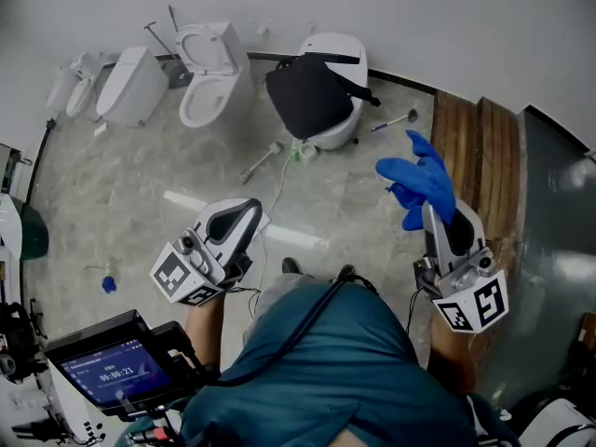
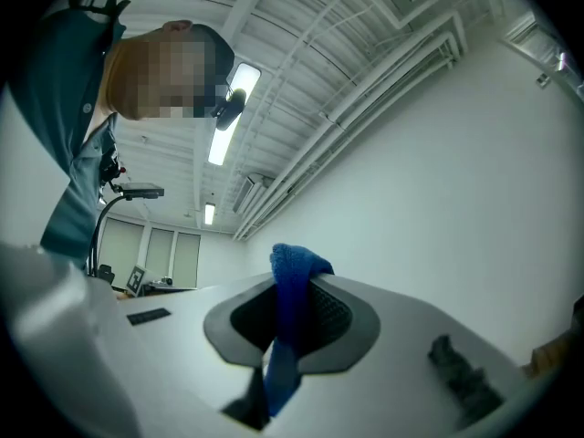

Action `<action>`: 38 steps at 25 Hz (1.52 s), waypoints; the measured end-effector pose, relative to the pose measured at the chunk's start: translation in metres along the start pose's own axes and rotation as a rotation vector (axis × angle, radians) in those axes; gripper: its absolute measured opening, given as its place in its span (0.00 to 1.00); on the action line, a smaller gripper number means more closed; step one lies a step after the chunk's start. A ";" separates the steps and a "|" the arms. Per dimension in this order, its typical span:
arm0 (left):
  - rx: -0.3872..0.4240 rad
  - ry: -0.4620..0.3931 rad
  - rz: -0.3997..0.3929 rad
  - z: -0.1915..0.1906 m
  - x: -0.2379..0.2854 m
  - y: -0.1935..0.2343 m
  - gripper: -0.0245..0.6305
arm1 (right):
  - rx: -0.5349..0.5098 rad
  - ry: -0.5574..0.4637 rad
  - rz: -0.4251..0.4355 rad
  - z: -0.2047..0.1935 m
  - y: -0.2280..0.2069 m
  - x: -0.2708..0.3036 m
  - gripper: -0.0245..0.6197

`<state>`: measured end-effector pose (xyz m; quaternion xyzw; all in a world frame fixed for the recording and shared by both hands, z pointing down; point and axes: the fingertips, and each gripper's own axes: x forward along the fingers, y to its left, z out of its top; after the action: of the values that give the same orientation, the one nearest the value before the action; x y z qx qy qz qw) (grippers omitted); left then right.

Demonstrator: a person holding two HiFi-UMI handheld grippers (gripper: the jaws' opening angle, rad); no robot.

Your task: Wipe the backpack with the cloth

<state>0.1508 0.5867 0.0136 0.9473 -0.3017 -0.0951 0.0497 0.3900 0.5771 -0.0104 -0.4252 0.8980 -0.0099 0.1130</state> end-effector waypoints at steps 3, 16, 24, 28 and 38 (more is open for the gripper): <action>0.001 0.012 0.025 0.001 -0.006 -0.001 0.04 | 0.023 0.007 0.013 -0.004 0.002 0.001 0.09; -0.058 -0.027 -0.075 0.010 -0.195 -0.055 0.04 | 0.011 0.052 -0.061 -0.011 0.203 -0.037 0.09; -0.072 -0.047 -0.142 0.018 -0.248 -0.086 0.04 | -0.064 0.097 -0.119 0.000 0.274 -0.067 0.09; -0.066 -0.061 -0.174 0.033 -0.247 -0.111 0.04 | -0.084 0.087 -0.126 0.014 0.289 -0.086 0.09; -0.097 -0.067 -0.175 0.019 -0.220 -0.178 0.04 | -0.100 0.074 -0.107 0.039 0.275 -0.155 0.09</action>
<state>0.0705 0.8585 0.0016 0.9628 -0.2144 -0.1453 0.0768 0.2844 0.8743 -0.0494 -0.4771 0.8769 0.0136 0.0578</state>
